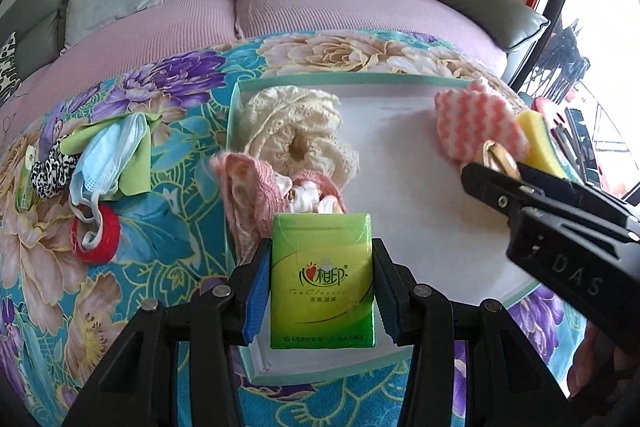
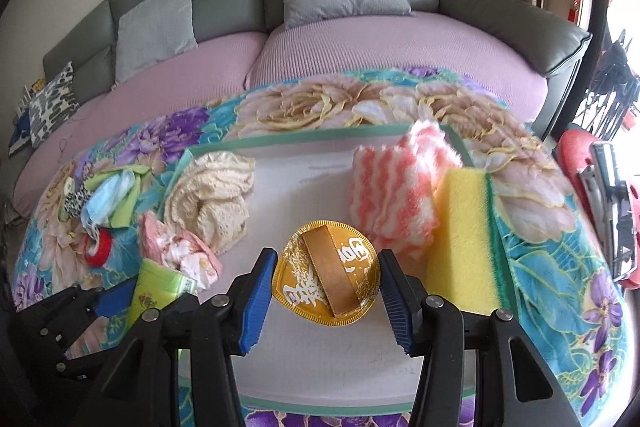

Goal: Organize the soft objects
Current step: 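Carry the green tissue pack and orange tin over the tray with both grippers, then open both grippers to drop the tissue pack and tin into the tray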

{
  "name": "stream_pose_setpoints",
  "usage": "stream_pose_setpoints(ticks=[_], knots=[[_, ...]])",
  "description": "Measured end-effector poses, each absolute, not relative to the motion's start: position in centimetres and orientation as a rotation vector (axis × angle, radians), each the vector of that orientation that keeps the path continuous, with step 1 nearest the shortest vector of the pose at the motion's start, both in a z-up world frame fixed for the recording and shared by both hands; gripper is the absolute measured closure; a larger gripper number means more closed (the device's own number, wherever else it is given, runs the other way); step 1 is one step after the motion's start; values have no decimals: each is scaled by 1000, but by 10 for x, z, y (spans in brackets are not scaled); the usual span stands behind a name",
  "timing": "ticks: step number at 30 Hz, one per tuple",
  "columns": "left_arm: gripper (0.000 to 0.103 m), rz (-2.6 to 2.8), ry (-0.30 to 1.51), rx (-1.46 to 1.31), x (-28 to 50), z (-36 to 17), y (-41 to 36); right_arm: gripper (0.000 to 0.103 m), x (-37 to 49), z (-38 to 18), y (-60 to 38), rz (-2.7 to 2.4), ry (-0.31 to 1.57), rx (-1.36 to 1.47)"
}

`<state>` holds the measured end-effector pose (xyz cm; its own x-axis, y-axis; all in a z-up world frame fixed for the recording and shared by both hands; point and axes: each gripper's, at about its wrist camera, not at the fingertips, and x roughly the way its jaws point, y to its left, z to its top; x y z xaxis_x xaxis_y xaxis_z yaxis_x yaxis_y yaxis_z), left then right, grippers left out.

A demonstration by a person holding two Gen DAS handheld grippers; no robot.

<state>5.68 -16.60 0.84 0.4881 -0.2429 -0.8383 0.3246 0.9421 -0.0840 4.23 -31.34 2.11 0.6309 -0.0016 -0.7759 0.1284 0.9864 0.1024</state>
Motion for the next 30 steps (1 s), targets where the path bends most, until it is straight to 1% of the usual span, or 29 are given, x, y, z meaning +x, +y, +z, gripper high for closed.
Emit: stream_pose_setpoints(ticks=[12, 30], knots=[[54, -334, 1043, 112, 62, -10, -170, 49, 52, -3, -315, -93, 962, 145], [54, -326, 1051, 125, 65, -20, -173, 49, 57, -18, -319, -104, 1004, 156]])
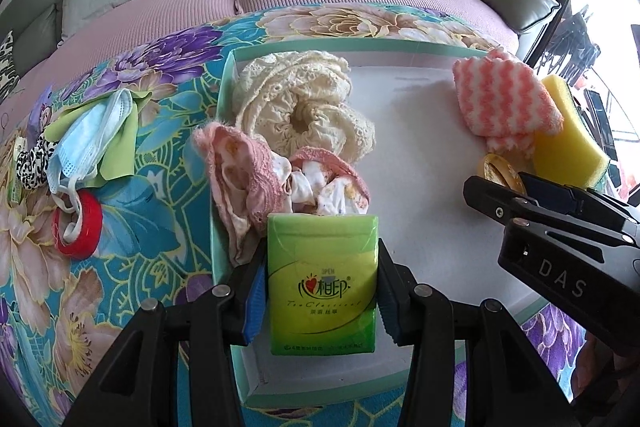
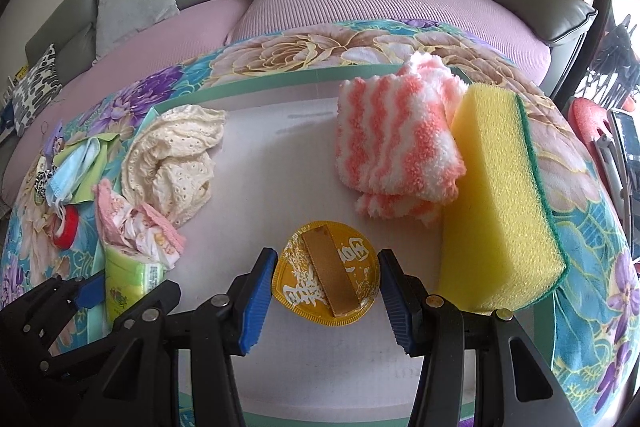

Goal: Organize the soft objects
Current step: 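Open both grippers to drop the tissue pack and tin into the tray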

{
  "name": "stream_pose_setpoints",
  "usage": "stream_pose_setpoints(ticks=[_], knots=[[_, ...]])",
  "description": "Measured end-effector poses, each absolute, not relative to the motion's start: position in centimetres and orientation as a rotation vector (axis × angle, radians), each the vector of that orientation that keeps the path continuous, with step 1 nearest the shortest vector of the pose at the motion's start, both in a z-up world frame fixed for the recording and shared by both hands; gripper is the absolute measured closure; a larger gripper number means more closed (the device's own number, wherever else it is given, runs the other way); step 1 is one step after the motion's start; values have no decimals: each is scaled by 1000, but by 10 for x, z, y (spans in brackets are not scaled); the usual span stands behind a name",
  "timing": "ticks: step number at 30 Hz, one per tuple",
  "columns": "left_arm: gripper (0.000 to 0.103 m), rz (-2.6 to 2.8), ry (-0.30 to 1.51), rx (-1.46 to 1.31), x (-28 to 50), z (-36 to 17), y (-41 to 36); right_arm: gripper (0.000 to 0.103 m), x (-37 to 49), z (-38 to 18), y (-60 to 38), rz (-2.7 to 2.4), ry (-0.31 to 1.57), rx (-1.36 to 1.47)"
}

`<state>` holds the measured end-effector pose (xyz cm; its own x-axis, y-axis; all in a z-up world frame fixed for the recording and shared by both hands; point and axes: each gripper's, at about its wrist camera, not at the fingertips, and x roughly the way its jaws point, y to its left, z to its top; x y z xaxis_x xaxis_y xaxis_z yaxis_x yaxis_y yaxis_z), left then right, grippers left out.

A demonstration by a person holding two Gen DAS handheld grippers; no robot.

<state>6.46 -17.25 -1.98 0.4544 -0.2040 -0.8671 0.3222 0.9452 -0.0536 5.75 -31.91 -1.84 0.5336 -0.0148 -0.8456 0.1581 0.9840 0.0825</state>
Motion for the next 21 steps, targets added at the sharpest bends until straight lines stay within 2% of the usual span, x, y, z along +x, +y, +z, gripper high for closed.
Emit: stream_pose_setpoints(ticks=[11, 15, 21], knots=[[54, -356, 1048, 110, 64, -12, -168, 48, 58, -19, -318, -111, 1009, 139], [48, -367, 1043, 128, 63, -10, -170, 47, 58, -19, -317, -114, 1011, 133], [46, -385, 1032, 135, 61, -4, -171, 42, 58, -18, -318, -118, 1008, 130]])
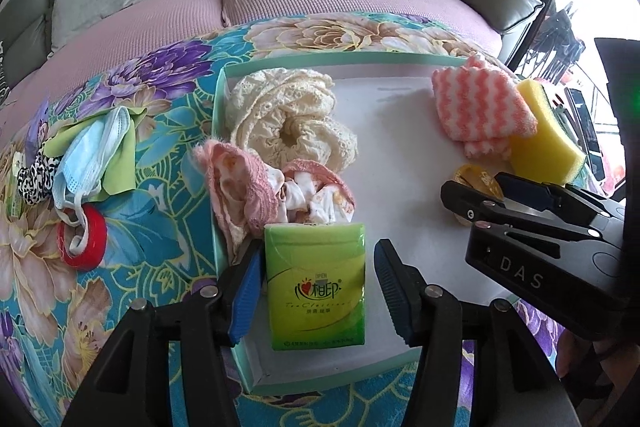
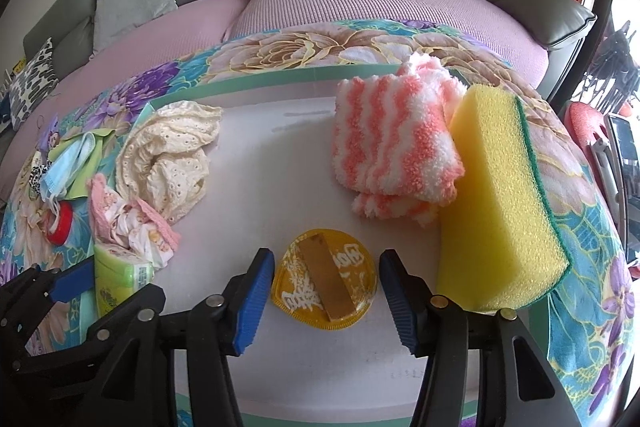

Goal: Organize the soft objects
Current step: 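Open both grippers to drop the tissue pack and tin into the tray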

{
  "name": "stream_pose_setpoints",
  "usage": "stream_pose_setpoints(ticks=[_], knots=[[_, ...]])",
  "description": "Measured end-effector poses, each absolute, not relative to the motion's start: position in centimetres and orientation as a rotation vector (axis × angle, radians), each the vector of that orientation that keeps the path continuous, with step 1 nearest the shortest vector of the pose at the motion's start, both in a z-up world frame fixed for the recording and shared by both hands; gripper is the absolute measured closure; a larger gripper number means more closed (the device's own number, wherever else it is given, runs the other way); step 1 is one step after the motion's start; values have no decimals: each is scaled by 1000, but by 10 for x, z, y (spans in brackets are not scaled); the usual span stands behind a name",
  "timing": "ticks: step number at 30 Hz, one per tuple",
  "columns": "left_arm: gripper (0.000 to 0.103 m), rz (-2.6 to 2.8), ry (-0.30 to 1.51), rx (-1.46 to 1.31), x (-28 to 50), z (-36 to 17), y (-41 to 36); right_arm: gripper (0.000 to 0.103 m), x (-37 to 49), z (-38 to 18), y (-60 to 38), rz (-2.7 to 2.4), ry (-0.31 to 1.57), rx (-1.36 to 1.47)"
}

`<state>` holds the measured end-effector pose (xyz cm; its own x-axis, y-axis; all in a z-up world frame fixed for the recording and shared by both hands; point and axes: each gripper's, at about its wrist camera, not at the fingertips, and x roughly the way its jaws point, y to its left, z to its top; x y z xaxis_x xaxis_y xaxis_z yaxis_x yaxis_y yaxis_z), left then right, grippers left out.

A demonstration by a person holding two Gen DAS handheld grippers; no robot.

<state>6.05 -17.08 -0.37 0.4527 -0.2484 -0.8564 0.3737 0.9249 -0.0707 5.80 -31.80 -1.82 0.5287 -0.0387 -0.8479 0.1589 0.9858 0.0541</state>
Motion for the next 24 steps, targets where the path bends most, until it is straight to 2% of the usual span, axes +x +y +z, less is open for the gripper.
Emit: stream_pose_setpoints(ticks=[18, 24], knots=[[45, -357, 956, 87, 57, 26, -139, 24, 55, -9, -318, -136, 985, 118], [45, -310, 958, 35, 62, 26, -124, 23, 56, -9, -317, -141, 986, 114]])
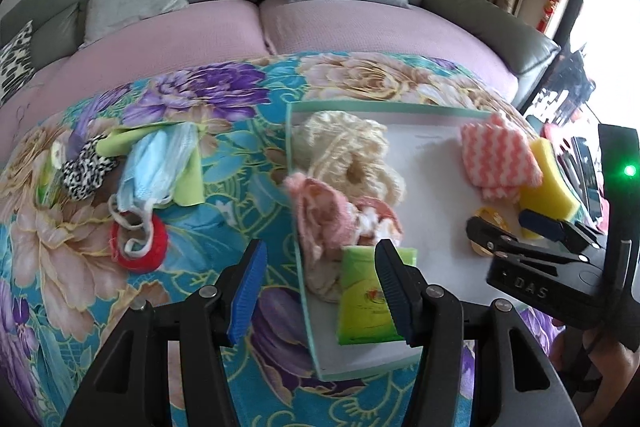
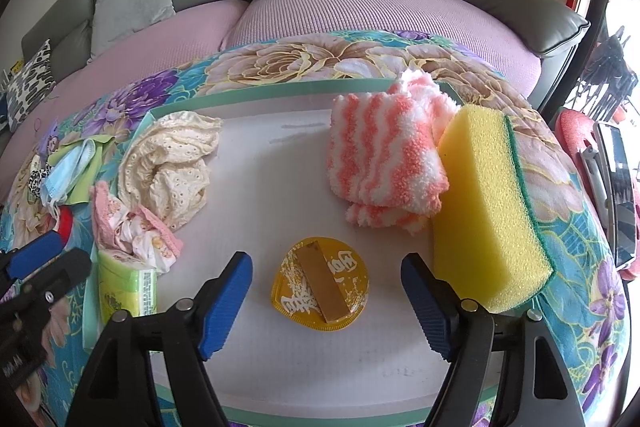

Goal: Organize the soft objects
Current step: 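Open both grippers to drop the tissue pack and tin into the tray, then move both tools back toward the remaining items on the bed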

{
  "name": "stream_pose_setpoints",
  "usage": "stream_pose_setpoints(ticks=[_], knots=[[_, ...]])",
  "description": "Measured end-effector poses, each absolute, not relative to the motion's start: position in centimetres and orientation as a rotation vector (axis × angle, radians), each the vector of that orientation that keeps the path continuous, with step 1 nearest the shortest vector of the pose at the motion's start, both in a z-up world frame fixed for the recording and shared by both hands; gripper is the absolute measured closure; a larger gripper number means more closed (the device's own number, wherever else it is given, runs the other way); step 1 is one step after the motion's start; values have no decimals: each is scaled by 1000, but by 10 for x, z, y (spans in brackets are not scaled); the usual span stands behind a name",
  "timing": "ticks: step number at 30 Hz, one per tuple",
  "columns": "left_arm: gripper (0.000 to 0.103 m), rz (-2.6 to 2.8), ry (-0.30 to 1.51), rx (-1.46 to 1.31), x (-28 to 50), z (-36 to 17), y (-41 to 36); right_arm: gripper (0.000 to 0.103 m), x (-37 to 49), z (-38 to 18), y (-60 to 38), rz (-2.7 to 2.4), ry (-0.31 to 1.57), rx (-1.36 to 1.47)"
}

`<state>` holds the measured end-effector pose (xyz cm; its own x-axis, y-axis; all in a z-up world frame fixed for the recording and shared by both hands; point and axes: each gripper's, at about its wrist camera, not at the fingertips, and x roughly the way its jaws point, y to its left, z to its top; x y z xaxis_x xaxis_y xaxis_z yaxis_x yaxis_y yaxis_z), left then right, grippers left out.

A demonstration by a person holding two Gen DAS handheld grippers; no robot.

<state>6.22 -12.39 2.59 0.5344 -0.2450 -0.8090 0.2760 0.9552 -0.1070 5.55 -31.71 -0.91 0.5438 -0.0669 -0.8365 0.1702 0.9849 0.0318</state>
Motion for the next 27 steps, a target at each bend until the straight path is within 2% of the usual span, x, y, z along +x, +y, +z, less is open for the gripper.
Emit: stream_pose_setpoints(ticks=[18, 19, 20, 21, 23, 27], knots=[[45, -159, 957, -85, 75, 18, -86, 22, 55, -7, -319, -154, 977, 112], [42, -150, 956, -88, 75, 17, -84, 22, 55, -7, -318, -155, 975, 111], [27, -140, 956, -88, 76, 17, -82, 18, 55, -6, -318, -158, 973, 110], [12, -124, 954, -88, 76, 16, -81, 9, 54, -6, -319, -163, 971, 110], [10, -107, 948, -88, 77, 16, -78, 0, 54, -5, -319, -172, 961, 110], [9, -77, 933, -102, 78, 15, -73, 0, 53, -7, -320, -180, 948, 122]])
